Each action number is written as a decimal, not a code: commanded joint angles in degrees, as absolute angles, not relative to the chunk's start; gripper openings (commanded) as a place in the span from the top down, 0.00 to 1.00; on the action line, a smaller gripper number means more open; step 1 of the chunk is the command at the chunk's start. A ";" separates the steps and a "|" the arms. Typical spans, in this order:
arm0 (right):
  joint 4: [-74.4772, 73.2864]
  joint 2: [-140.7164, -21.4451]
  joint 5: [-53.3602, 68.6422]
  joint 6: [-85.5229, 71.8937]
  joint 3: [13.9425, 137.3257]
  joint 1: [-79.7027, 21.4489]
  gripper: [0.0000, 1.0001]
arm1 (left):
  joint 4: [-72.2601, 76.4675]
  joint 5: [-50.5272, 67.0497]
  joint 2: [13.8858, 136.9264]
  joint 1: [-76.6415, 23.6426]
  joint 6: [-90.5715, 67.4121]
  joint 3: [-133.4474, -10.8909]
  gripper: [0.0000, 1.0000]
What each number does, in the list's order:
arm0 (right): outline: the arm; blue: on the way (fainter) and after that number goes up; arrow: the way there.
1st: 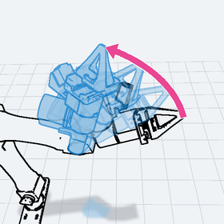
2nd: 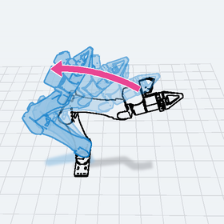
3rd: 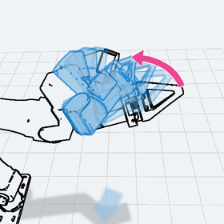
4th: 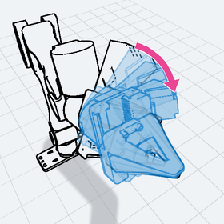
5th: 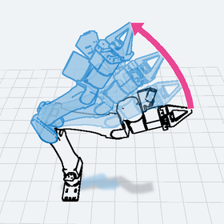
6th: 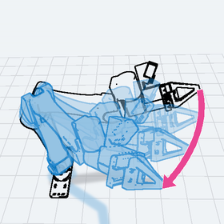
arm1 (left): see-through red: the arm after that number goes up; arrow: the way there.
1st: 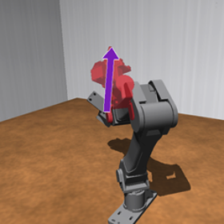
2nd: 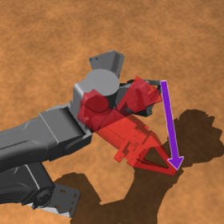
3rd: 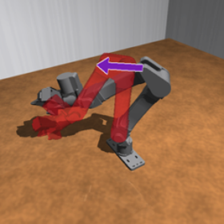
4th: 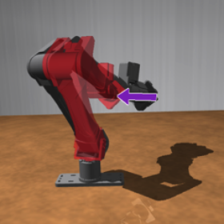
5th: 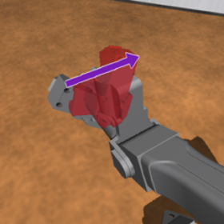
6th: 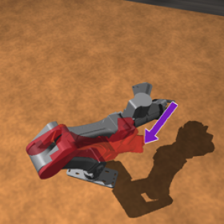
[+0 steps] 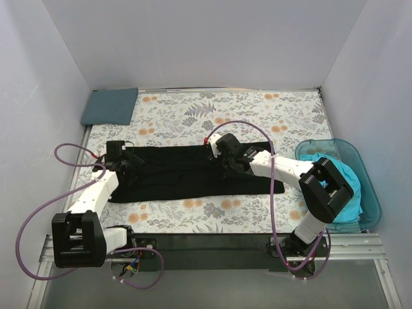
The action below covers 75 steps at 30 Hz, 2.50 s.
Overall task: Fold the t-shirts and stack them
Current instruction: Fold the tshirt
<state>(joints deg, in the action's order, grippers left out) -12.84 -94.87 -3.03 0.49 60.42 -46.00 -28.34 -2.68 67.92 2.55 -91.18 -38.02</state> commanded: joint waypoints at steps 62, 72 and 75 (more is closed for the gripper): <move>-29.27 -84.38 7.20 -10.11 57.13 -53.26 0.55 | -20.92 -8.53 114.25 -19.07 -75.15 -87.72 0.64; -27.34 -90.52 16.78 -10.19 57.13 -53.79 0.57 | -19.78 -12.21 121.37 -18.98 -72.51 -88.77 0.70; -26.90 -93.42 18.45 -10.11 57.57 -54.05 0.57 | -19.60 -13.18 123.31 -18.98 -71.90 -89.38 0.71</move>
<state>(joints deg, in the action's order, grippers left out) -28.27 -91.35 14.90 -9.89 57.19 -53.49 -20.08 -9.82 122.37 -19.14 -73.49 -87.99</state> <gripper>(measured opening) 0.432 0.295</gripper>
